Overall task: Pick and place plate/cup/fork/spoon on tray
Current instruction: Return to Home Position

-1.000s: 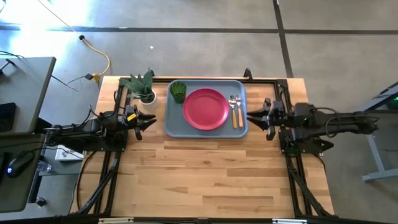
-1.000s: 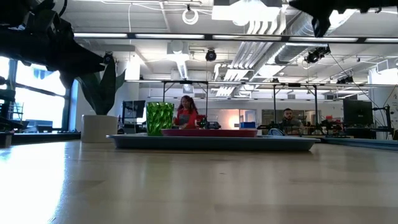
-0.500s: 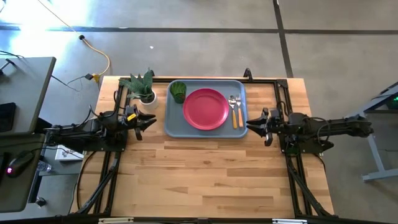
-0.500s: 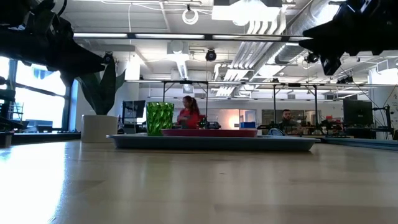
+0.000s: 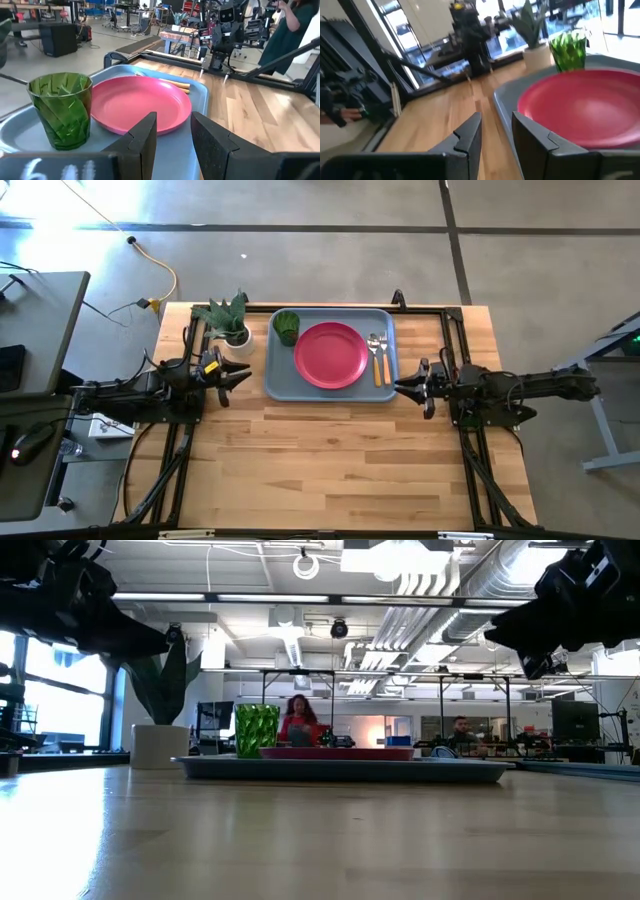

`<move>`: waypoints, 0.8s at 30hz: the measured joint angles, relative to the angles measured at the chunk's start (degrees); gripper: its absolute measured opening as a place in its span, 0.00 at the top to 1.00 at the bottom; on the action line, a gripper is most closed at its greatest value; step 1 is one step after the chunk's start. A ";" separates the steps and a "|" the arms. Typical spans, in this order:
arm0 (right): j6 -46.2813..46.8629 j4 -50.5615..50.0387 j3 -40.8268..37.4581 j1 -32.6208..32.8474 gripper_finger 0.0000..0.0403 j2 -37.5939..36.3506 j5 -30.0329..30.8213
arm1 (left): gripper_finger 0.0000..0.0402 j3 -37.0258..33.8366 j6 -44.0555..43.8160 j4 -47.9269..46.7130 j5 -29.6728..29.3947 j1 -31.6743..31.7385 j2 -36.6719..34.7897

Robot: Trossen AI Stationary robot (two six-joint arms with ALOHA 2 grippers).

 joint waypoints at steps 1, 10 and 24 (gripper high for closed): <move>0.07 -1.05 0.00 0.00 0.76 0.00 0.00 | 0.73 0.00 0.68 0.00 0.02 0.00 0.00; -0.04 -5.68 0.00 0.00 0.76 0.02 0.04 | 0.72 0.00 2.26 0.00 0.03 0.00 0.00; 1.46 -9.19 0.00 0.00 0.76 0.04 0.06 | 0.72 0.00 2.32 0.00 0.02 0.00 0.00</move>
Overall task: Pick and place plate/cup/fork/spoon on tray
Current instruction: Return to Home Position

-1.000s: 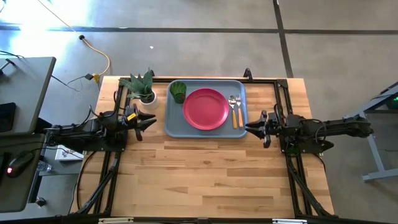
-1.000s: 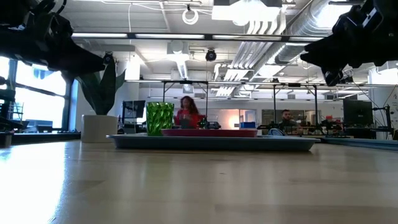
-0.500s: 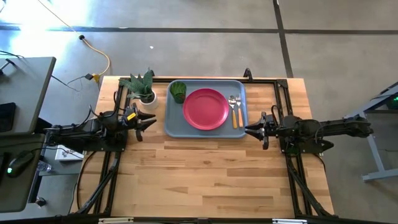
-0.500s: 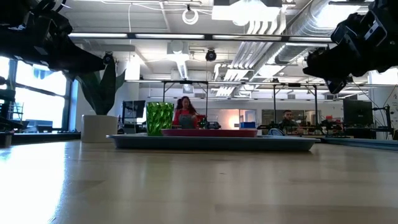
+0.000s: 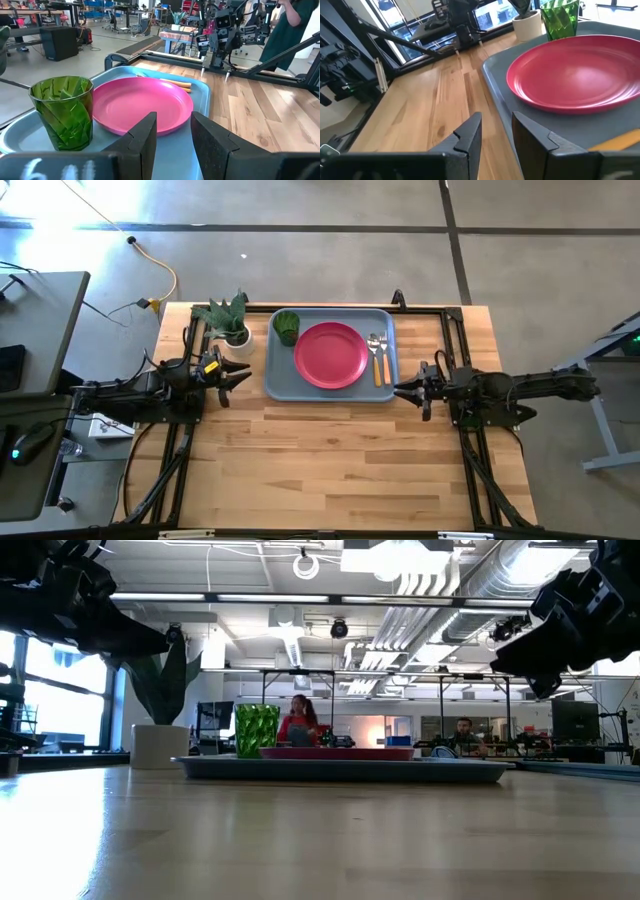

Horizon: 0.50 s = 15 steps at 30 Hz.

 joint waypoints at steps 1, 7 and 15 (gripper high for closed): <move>-0.05 -0.10 0.00 0.00 0.76 0.00 0.00 | 0.72 0.00 0.01 0.01 0.00 0.00 0.00; -0.06 -0.35 0.00 0.00 0.76 0.00 0.02 | 0.72 0.00 0.00 0.00 0.01 0.00 0.00; -0.06 -0.35 0.00 0.00 0.76 0.00 0.02 | 0.72 0.00 0.00 0.02 0.00 0.00 0.00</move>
